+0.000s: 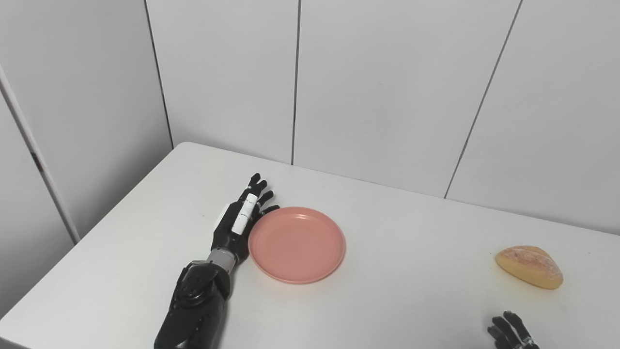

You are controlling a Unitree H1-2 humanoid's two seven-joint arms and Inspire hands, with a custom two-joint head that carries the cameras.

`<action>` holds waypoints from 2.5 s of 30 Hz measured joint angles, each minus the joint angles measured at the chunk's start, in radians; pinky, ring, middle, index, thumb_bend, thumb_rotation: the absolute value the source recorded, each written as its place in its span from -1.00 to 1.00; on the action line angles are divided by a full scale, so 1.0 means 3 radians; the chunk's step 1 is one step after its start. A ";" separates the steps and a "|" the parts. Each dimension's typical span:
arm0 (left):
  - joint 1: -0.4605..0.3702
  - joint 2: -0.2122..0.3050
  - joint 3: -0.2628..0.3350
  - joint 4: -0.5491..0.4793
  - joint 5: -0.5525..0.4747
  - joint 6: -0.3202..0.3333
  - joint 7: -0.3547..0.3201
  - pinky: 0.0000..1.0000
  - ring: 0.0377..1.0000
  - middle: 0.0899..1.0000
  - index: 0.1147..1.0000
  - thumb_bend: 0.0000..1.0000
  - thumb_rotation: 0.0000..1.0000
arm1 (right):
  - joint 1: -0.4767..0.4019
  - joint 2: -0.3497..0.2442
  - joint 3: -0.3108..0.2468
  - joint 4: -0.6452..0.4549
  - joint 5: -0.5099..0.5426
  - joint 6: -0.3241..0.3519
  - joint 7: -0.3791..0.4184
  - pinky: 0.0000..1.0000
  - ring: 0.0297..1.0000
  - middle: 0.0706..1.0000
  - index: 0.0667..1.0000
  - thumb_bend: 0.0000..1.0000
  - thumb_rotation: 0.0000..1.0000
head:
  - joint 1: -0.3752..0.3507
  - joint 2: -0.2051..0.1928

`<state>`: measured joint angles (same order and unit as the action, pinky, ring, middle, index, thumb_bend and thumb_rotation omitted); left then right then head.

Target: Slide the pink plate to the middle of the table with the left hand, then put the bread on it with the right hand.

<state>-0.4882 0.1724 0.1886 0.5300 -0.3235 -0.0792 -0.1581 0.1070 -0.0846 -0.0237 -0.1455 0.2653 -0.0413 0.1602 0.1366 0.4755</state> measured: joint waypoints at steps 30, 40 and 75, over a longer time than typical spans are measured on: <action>0.0348 -0.0510 -0.0137 -0.0673 0.0207 0.0117 0.0279 0.72 0.95 1.00 1.00 0.92 0.55 | 0.0020 0.0049 0.0085 -0.0118 -0.0031 0.0149 -0.0123 1.00 0.77 0.73 0.74 0.63 1.00 | -0.0189 0.0082; 0.0446 -0.0678 -0.0184 -0.0834 0.0203 0.0191 0.0286 0.69 0.95 1.00 1.00 0.93 0.47 | 0.0025 0.0078 0.0119 -0.0138 -0.0092 0.0158 -0.0157 1.00 0.73 0.70 0.73 0.69 0.96 | -0.0302 0.0128; 0.0574 -0.1107 -0.0326 -0.0982 0.0273 0.0074 0.0496 0.80 0.95 1.00 1.00 0.85 0.50 | 0.0056 0.0181 0.0225 -0.0220 -0.0294 0.0193 -0.0268 0.92 0.68 0.64 0.67 0.71 0.95 | -0.0547 0.0230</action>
<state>-0.3160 -0.1598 0.0908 0.2354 -0.2415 -0.0571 -0.0094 0.1237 -0.0303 0.0440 -0.2115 0.1769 0.0166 0.0798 -0.0276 0.5445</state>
